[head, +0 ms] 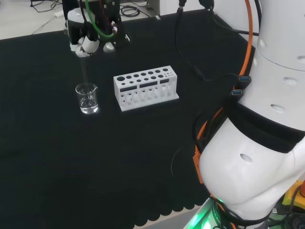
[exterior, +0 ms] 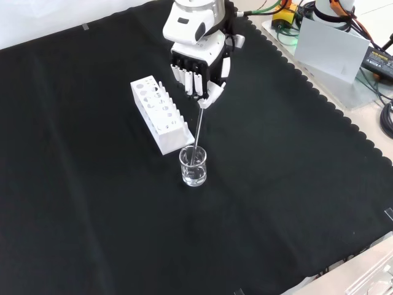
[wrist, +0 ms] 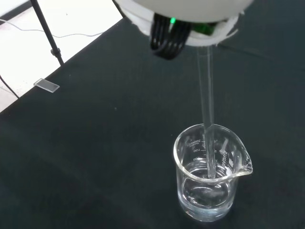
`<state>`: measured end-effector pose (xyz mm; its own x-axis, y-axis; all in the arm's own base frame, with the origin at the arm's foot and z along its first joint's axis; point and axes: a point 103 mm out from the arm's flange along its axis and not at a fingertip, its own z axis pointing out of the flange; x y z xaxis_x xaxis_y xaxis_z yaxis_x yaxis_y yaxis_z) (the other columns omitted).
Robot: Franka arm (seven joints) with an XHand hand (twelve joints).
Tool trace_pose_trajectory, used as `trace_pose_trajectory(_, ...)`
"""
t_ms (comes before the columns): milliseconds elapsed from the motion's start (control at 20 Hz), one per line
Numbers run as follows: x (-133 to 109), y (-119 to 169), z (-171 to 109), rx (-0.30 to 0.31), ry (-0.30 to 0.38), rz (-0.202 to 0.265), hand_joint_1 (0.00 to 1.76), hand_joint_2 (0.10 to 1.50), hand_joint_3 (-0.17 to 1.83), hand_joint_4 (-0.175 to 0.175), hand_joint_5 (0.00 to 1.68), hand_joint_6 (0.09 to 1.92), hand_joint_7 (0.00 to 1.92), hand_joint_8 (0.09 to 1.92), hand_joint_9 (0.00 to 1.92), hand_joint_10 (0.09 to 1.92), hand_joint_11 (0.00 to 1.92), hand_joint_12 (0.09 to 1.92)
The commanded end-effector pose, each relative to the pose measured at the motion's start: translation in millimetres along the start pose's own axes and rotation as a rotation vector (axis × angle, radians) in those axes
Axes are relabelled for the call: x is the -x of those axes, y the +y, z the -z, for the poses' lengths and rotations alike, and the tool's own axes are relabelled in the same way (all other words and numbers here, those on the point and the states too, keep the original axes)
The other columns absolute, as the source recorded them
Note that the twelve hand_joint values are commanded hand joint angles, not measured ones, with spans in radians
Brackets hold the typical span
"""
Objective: Put the glass rod back on the white test tube rack.
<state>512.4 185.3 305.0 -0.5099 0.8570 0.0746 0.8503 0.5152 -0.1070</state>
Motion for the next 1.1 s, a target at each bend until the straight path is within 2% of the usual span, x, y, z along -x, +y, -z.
trace_pose_trajectory(50,-7.0,1.7,2.4,0.000,-0.017,0.014,1.32,0.70,0.62,-0.175,1.40,0.12,1.19,1.08,1.52,0.91,1.59,0.61)
trace_pose_trajectory(1100,-4.5,-8.0,24.8,0.043,0.012,-0.007,1.32,0.70,0.62,-0.175,1.40,0.12,1.19,1.08,1.52,0.91,1.58,0.62)
